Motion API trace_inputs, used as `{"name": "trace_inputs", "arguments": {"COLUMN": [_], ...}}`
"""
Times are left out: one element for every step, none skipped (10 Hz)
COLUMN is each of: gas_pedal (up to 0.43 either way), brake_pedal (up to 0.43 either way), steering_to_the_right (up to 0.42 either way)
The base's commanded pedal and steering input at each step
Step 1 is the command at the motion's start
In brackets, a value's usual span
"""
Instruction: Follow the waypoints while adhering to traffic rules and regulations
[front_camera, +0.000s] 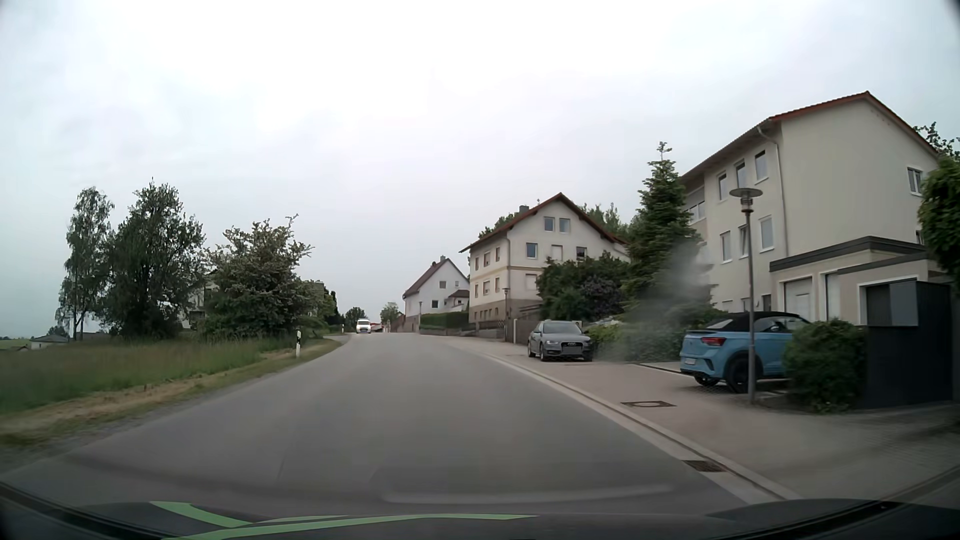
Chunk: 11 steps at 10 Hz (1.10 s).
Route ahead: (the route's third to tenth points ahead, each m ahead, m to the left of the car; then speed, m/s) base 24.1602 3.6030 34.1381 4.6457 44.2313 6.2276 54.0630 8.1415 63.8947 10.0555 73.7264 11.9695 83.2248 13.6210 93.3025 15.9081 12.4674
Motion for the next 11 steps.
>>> {"name": "trace_inputs", "arguments": {"gas_pedal": [0.118,0.118,0.118,0.118,0.130,0.130,0.130,0.130,0.130,0.130,0.130], "brake_pedal": [0.000,0.000,0.000,0.000,0.000,0.000,0.000,0.000,0.000,0.000,0.000], "steering_to_the_right": [-0.016,-0.017,-0.018,-0.020,-0.023,-0.024,-0.025,-0.025,-0.025,-0.025,-0.025]}}
